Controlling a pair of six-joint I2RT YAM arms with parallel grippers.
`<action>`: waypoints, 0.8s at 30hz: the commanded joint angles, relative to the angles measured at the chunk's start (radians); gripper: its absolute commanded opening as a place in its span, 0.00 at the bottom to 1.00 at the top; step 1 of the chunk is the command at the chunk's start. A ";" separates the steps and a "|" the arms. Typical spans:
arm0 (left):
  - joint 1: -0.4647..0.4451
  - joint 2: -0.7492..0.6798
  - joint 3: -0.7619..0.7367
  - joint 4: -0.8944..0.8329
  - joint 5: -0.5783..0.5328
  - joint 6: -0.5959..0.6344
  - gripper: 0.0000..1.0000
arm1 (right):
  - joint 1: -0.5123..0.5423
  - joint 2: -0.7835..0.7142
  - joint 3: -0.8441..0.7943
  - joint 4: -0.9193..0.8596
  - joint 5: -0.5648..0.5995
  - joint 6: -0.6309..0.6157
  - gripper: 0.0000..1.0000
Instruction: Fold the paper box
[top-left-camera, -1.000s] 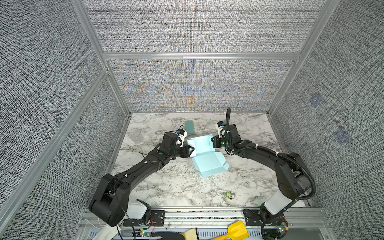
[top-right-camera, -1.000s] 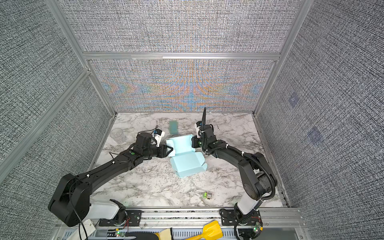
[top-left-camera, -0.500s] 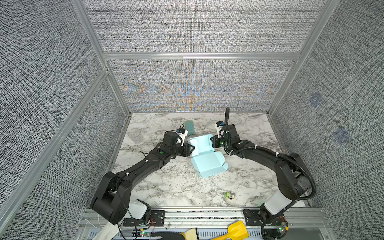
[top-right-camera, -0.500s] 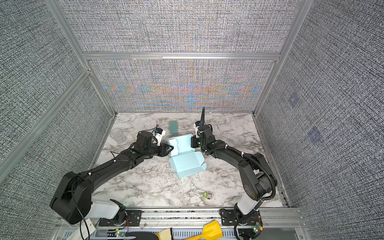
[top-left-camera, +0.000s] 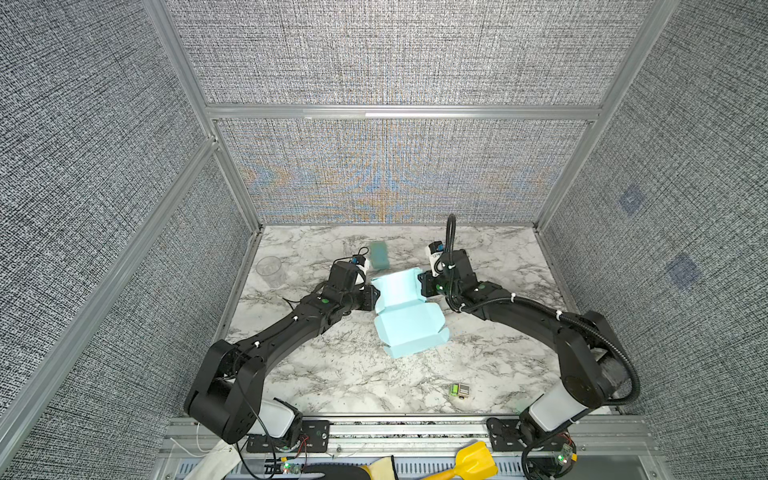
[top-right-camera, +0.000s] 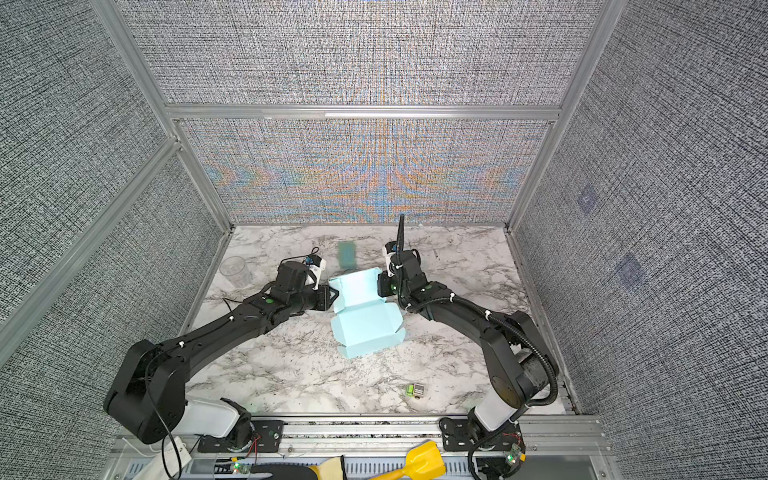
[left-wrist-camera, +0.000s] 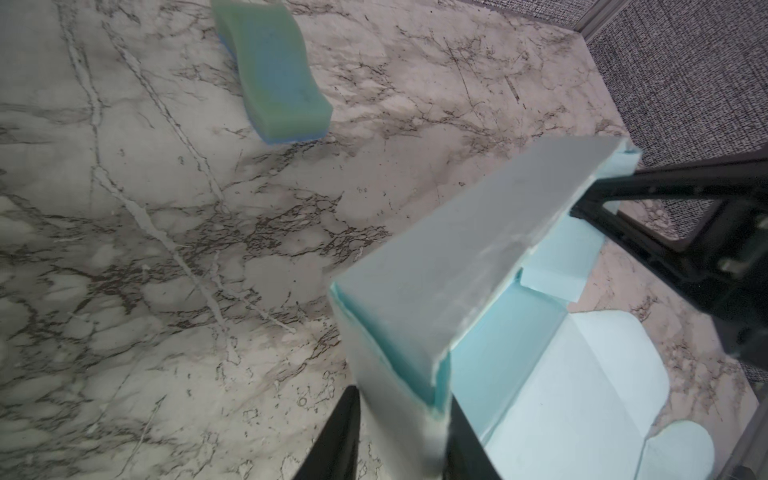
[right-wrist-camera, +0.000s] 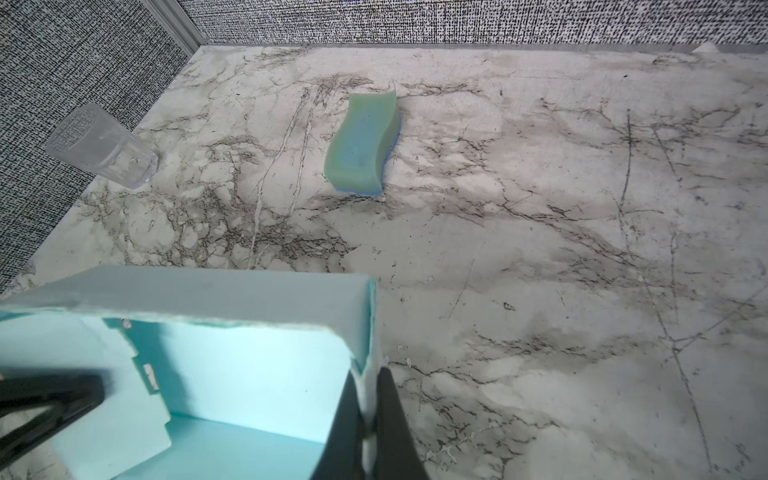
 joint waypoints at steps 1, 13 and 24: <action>-0.001 0.004 0.004 -0.036 -0.070 0.015 0.33 | 0.008 -0.011 0.006 0.009 0.001 -0.004 0.00; -0.008 0.014 0.013 -0.067 -0.162 0.001 0.25 | 0.043 -0.030 0.003 0.019 0.059 -0.005 0.00; -0.024 0.024 0.026 -0.116 -0.289 -0.013 0.04 | 0.062 -0.037 -0.020 0.053 0.138 0.033 0.00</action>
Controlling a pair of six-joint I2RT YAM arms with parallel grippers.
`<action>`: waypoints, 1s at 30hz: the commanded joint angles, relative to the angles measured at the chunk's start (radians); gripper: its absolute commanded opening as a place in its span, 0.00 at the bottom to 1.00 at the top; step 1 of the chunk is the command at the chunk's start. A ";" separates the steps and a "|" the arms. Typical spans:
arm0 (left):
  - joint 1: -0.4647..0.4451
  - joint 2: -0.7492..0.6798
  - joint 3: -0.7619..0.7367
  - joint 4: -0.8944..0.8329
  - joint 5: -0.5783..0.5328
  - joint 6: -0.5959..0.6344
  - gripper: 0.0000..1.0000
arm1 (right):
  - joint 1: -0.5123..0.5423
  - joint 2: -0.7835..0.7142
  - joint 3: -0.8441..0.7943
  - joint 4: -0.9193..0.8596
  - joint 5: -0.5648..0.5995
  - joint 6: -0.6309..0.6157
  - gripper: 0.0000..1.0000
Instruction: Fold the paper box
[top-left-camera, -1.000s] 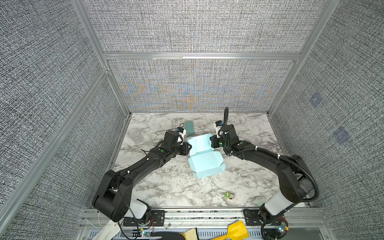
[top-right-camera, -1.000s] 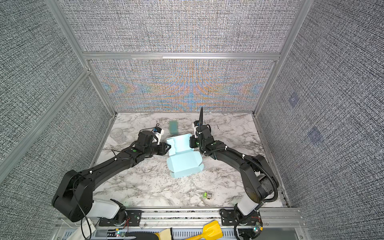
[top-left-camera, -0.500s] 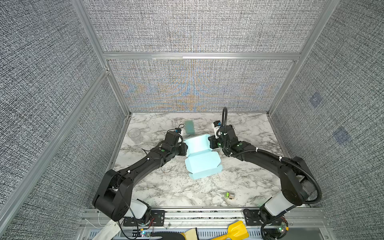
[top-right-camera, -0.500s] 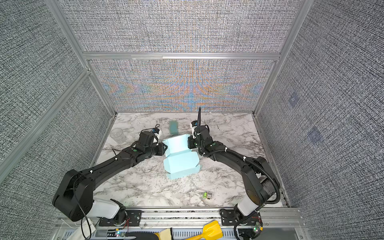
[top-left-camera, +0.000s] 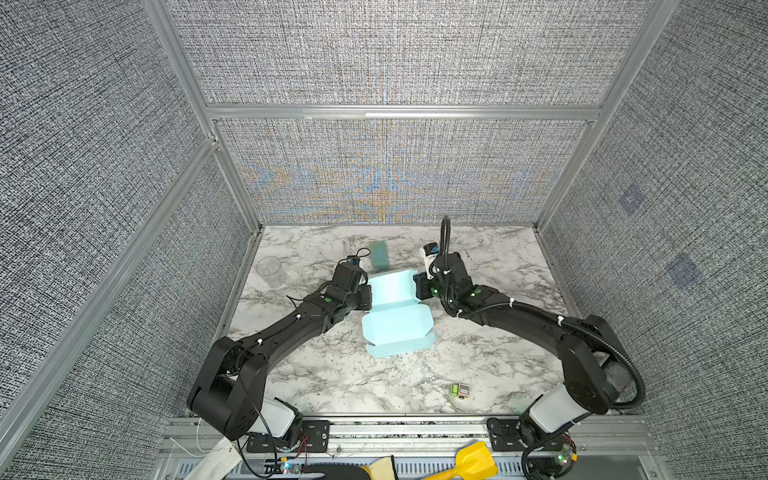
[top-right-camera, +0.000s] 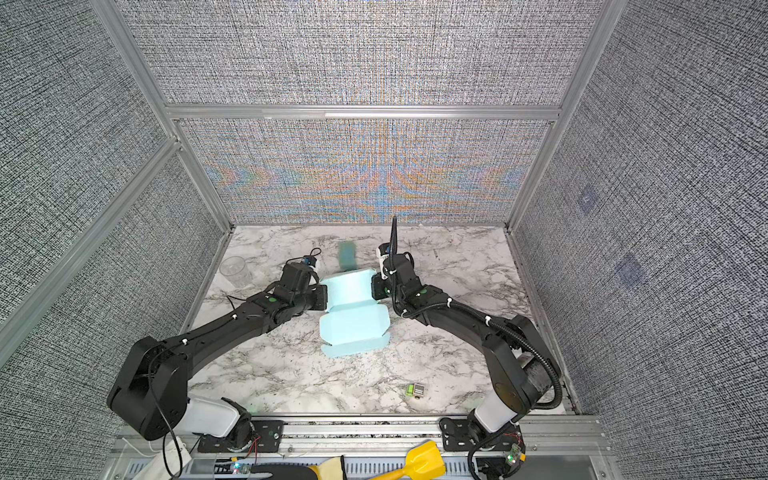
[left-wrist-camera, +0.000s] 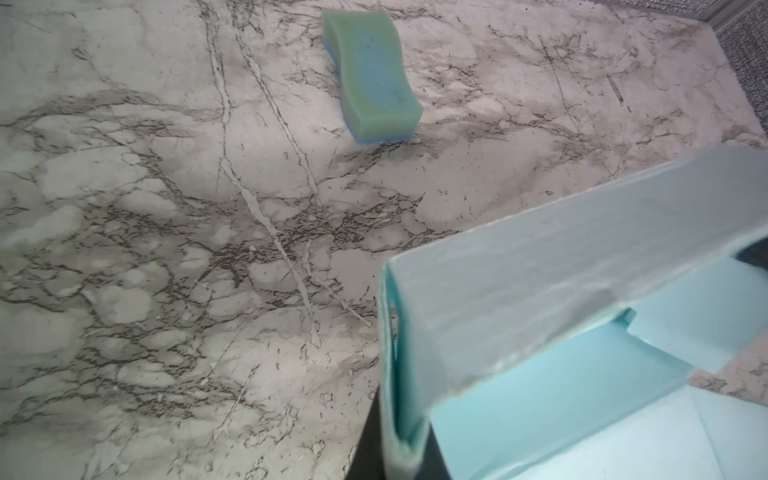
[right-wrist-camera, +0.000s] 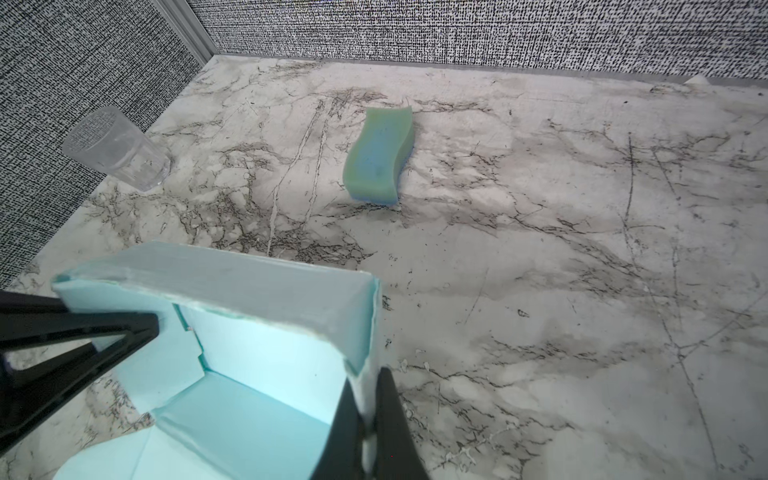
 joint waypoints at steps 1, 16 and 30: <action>-0.003 0.004 0.008 -0.046 -0.084 -0.001 0.03 | 0.001 -0.013 -0.012 0.044 0.057 0.029 0.00; -0.072 0.004 -0.029 0.002 -0.223 0.021 0.00 | 0.005 -0.003 -0.079 0.157 0.071 0.028 0.00; -0.120 0.005 -0.113 0.146 -0.371 0.034 0.00 | 0.003 0.046 -0.166 0.283 0.011 0.006 0.00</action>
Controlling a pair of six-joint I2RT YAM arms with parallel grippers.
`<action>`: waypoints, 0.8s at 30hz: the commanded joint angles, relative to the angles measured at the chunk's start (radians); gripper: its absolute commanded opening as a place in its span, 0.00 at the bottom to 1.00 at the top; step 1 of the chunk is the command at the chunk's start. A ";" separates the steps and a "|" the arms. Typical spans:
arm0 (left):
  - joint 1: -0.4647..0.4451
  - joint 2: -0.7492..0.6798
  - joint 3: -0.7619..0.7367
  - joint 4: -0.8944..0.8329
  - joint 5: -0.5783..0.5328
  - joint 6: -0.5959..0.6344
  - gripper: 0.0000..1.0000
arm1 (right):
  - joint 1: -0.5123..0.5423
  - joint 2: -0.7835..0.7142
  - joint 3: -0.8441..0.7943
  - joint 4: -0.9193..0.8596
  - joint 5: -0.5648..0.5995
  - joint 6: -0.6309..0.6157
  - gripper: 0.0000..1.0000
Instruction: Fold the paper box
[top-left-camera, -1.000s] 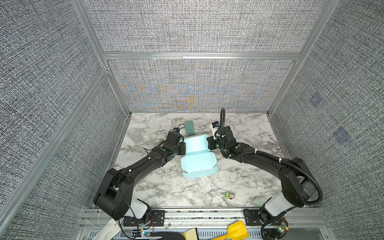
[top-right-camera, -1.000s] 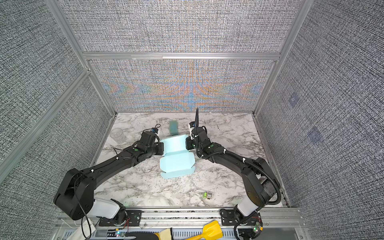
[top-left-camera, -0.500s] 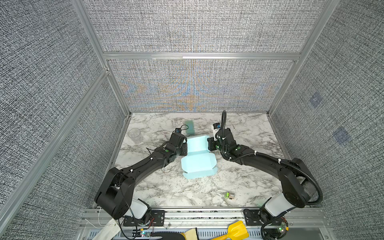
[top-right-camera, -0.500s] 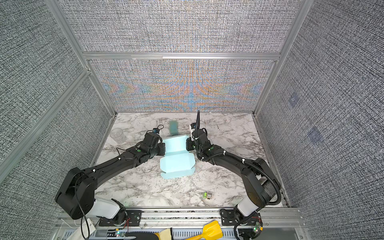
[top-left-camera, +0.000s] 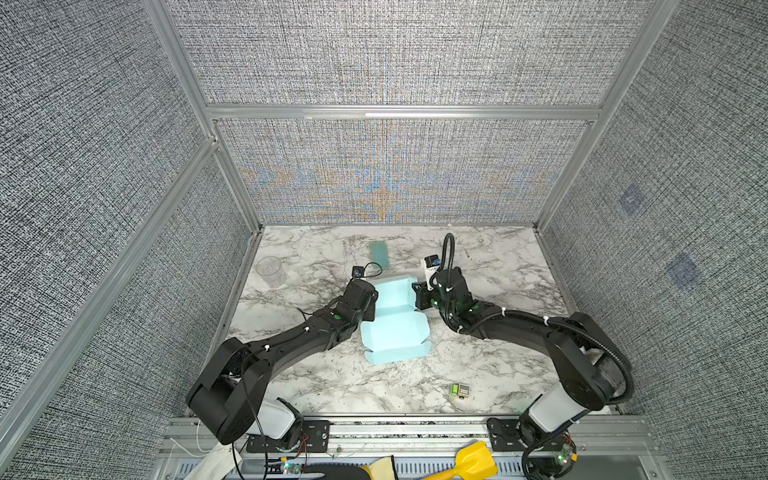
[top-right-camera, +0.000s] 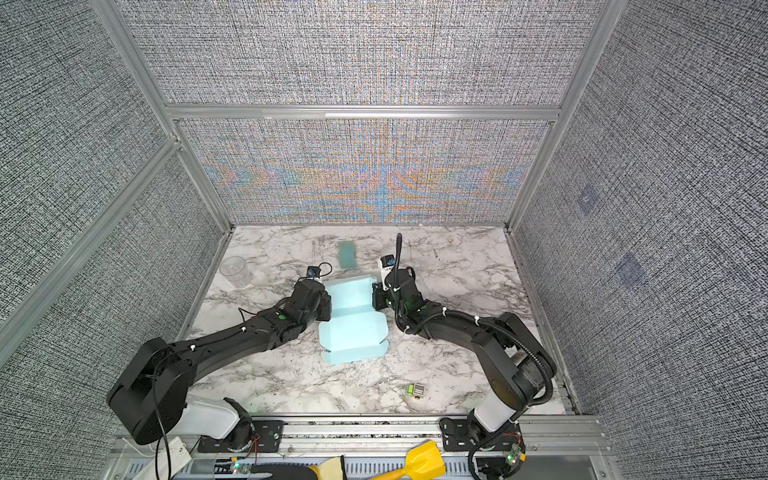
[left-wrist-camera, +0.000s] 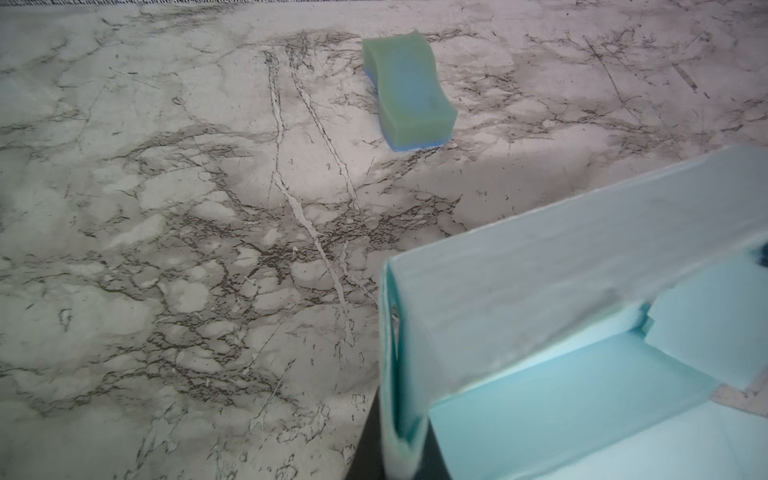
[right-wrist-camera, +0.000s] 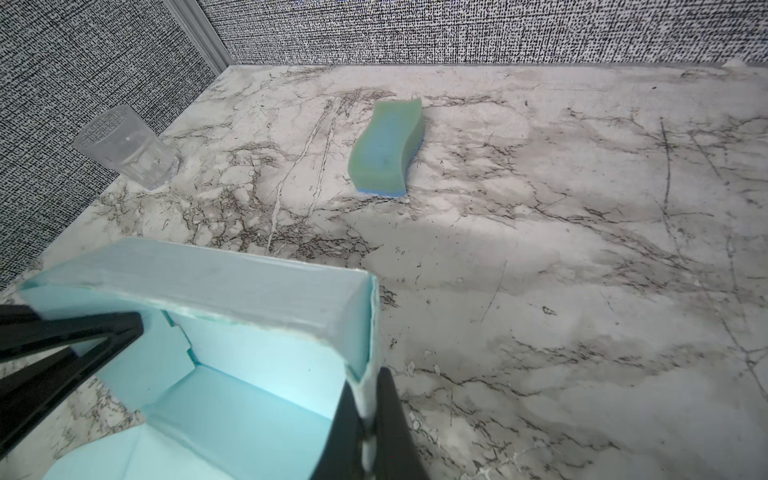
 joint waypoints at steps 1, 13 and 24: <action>0.002 0.024 0.019 -0.018 -0.085 0.011 0.00 | -0.005 0.014 0.009 -0.015 0.023 0.003 0.00; -0.001 0.036 0.021 -0.055 -0.060 -0.011 0.00 | -0.006 0.047 0.040 -0.078 0.030 0.010 0.17; -0.001 0.050 0.025 -0.068 -0.054 -0.026 0.00 | -0.019 0.028 -0.027 -0.041 -0.005 0.021 0.28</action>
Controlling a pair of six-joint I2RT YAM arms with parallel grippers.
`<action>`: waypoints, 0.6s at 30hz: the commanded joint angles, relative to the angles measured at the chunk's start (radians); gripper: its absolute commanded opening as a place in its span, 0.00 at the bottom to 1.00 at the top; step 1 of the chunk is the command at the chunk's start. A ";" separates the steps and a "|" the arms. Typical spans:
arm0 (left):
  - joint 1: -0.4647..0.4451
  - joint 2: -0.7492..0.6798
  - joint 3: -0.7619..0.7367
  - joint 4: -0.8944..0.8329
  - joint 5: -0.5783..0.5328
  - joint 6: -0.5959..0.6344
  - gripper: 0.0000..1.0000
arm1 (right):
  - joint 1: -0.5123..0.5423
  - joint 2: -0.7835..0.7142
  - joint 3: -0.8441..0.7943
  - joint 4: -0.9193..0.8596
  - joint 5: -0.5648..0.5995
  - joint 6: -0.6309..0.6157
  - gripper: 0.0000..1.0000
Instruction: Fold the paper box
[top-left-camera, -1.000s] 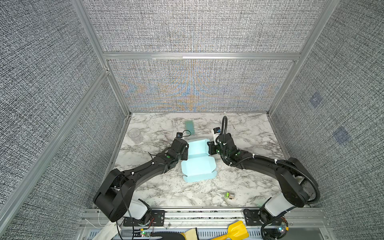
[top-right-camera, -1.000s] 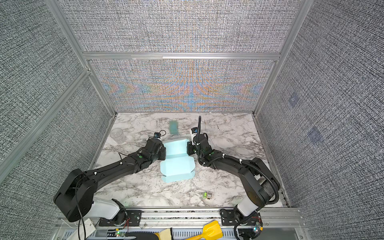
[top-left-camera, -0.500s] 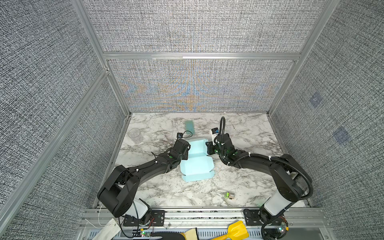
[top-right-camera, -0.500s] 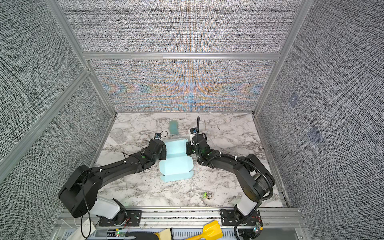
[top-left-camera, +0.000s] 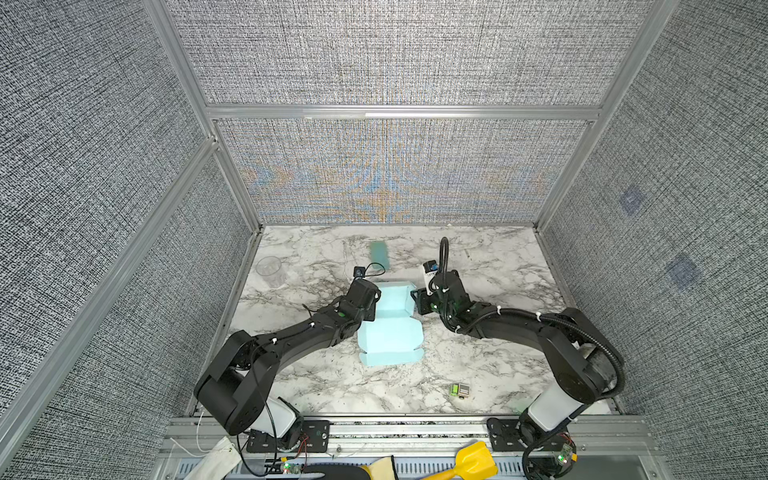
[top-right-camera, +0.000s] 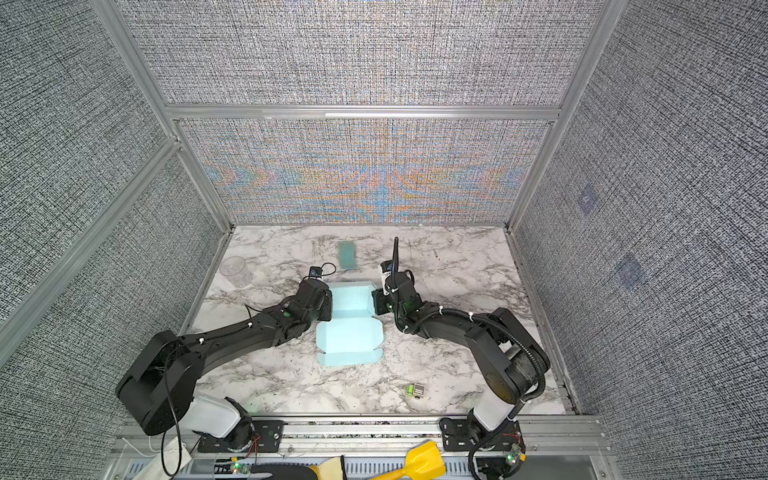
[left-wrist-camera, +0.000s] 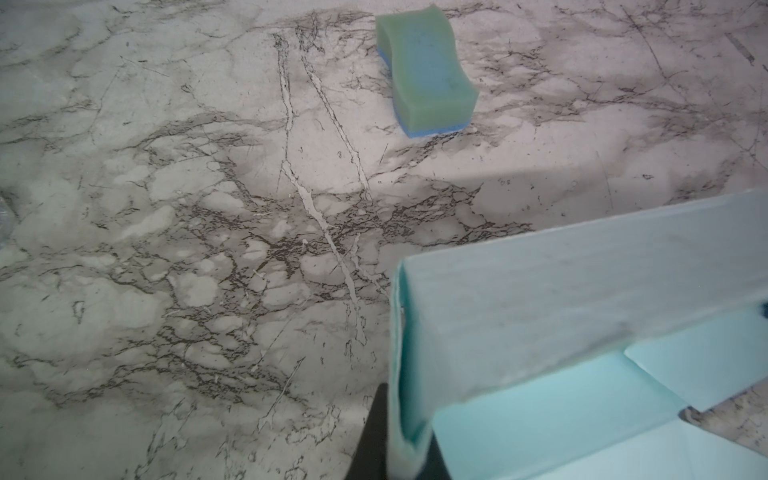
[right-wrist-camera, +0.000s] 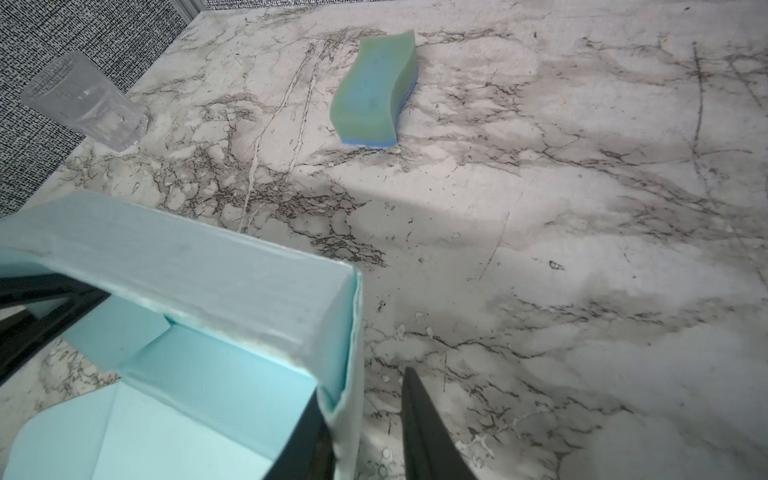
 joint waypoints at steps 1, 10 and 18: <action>0.002 0.002 0.005 -0.040 -0.035 -0.018 0.00 | -0.009 -0.005 -0.011 0.005 0.017 0.010 0.28; 0.001 0.006 0.021 -0.075 -0.026 -0.024 0.00 | -0.009 -0.020 -0.076 0.097 -0.033 0.019 0.32; 0.000 0.003 0.015 -0.083 -0.021 -0.030 0.00 | -0.013 -0.090 -0.135 0.193 -0.071 0.050 0.40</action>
